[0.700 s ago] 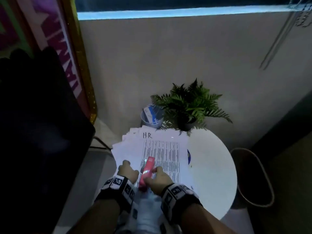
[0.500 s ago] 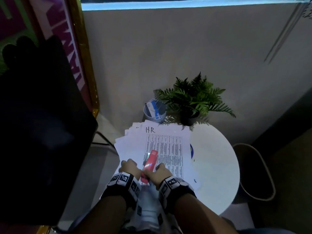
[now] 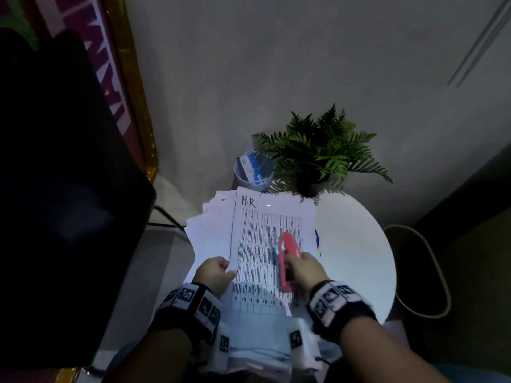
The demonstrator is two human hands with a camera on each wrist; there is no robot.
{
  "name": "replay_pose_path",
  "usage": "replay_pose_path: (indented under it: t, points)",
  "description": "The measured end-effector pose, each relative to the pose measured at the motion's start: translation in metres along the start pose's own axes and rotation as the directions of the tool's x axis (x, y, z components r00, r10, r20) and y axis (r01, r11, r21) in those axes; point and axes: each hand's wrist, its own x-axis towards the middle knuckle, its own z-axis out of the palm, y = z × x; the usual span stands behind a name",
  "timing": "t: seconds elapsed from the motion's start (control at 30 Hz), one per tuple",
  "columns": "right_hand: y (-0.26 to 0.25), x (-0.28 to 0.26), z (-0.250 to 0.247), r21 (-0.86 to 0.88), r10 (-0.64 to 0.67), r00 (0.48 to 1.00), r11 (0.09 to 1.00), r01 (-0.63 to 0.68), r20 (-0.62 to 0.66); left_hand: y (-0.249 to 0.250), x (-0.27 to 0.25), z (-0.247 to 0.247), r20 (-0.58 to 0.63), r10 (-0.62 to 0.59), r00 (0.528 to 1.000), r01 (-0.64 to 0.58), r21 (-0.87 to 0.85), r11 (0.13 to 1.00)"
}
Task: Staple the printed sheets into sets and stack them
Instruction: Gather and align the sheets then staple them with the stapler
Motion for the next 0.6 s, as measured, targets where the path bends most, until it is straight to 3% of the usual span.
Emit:
replay_pose_path:
  t: [0.07,0.17,0.23,0.3,0.5,0.57,0.6]
  points:
    - [0.011,0.001,-0.025,0.04,-0.013,0.993,0.999,0.018,-0.121,0.002,-0.009,0.0,0.025,0.034,0.999,-0.033,-0.041,0.999]
    - [0.029,0.002,-0.063,0.108,0.019,0.963,0.994,0.011,-0.267,0.004,-0.024,0.003,0.162,0.104,0.981,-0.079,-0.155,0.985]
    - [0.042,-0.003,-0.079,0.221,0.087,0.964,0.975,-0.03,-0.251,0.009,-0.038,0.009,0.284,0.154,0.946,-0.064,-0.302,0.951]
    - [0.056,-0.007,-0.086,0.32,0.134,0.97,0.945,-0.063,-0.203,0.01,-0.047,0.019,0.329,0.201,0.923,-0.065,-0.382,0.922]
    - [0.059,-0.023,-0.084,0.442,0.02,0.999,0.897,0.005,-0.05,0.024,-0.061,0.025,0.287,0.076,0.955,0.006,-0.275,0.962]
    - [0.06,-0.025,-0.085,0.423,0.036,0.993,0.906,0.017,-0.115,0.028,-0.063,0.024,0.227,0.054,0.972,0.0,-0.231,0.973]
    - [0.061,-0.024,-0.087,0.399,0.051,0.986,0.917,0.016,-0.157,0.027,-0.063,0.023,0.149,0.053,0.987,-0.035,-0.118,0.992]
